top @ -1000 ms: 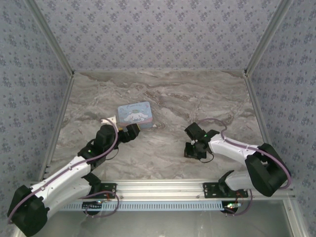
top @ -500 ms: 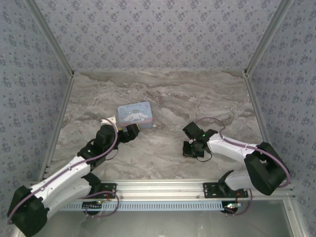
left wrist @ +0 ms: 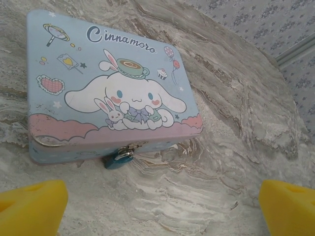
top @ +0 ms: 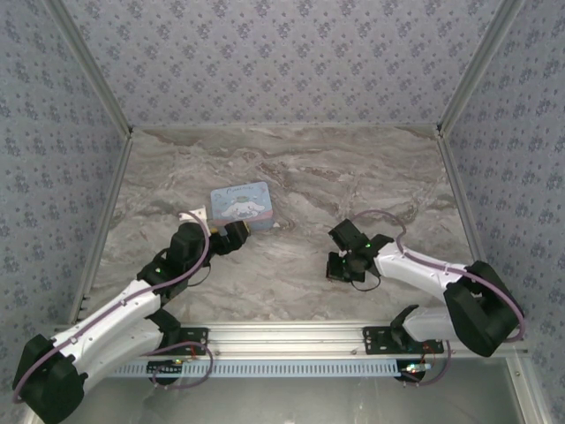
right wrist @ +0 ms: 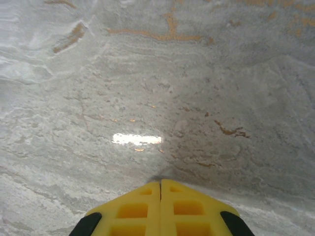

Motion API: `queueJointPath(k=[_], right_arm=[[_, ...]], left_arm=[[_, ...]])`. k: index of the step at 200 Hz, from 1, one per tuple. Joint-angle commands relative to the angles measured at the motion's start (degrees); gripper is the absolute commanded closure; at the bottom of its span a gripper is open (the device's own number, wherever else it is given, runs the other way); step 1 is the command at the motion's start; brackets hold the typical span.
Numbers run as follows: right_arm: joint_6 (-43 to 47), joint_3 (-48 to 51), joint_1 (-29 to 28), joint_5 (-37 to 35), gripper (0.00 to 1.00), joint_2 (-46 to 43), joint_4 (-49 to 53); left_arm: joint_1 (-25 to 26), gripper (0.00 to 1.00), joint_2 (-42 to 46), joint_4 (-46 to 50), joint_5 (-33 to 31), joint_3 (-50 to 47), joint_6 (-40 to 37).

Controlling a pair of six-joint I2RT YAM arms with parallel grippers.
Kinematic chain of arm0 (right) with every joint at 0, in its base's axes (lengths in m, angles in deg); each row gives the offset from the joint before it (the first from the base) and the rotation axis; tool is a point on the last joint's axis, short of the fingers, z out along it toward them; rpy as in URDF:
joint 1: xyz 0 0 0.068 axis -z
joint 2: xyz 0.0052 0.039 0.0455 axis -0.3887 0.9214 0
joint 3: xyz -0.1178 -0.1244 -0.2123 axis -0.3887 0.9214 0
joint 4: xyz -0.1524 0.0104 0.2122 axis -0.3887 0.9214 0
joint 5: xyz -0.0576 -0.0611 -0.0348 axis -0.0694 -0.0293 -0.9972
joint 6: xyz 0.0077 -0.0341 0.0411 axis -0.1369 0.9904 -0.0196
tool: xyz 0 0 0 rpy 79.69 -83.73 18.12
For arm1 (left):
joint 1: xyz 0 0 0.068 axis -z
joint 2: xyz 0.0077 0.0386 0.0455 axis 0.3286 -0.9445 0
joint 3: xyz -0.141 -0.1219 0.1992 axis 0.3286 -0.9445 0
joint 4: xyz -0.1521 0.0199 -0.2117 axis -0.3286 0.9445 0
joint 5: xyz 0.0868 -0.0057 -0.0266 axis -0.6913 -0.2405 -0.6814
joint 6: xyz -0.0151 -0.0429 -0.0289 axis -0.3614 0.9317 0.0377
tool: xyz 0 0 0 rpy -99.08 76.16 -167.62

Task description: Unlock a padlock with a key

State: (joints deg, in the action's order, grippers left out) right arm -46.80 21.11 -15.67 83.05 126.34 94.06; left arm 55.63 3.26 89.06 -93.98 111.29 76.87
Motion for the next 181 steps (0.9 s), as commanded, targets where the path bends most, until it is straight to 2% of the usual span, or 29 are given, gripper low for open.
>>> queueJointPath(k=[1, 16, 47, 95, 108, 125, 155, 181], right_arm=[[0.7, -0.1, -0.3, -1.8, 1.0, -3.8, -0.2], [2.2, -0.8, -0.3, -2.6, 1.0, -6.7, -0.7], [2.3, -3.8, 0.1, -3.2, 1.0, -11.4, -1.3], [1.1, -12.5, 0.6, -1.7, 1.0, -13.7, -3.5], [1.2, -15.4, 1.1, -0.2, 1.0, -13.6, -3.7], [2.2, -19.6, 2.3, 3.1, 1.0, -12.8, -2.7], [4.4, -26.1, 3.5, 9.4, 1.0, -11.6, -0.9], [4.8, -28.9, 3.9, 14.2, 1.0, -11.1, -1.2]], left_arm=[[0.3, 0.01, 1.0, -0.2, 0.5, 2.1, -1.1], [0.3, 0.01, 0.8, -2.0, 3.3, 2.4, -1.6], [1.0, 0.03, 0.4, -12.5, 11.6, 1.2, -6.9], [3.7, 0.1, -3.6, -24.5, 20.7, 1.8, -16.8], [4.9, 0.15, -5.3, -28.5, 23.4, 2.0, -20.0], [6.5, 0.28, -7.7, -31.5, 28.5, 3.0, -26.8], [10.1, 0.34, -11.0, -30.2, 30.0, 6.6, -36.6], [12.5, 0.35, -13.8, -31.2, 28.5, 8.4, -42.4]])
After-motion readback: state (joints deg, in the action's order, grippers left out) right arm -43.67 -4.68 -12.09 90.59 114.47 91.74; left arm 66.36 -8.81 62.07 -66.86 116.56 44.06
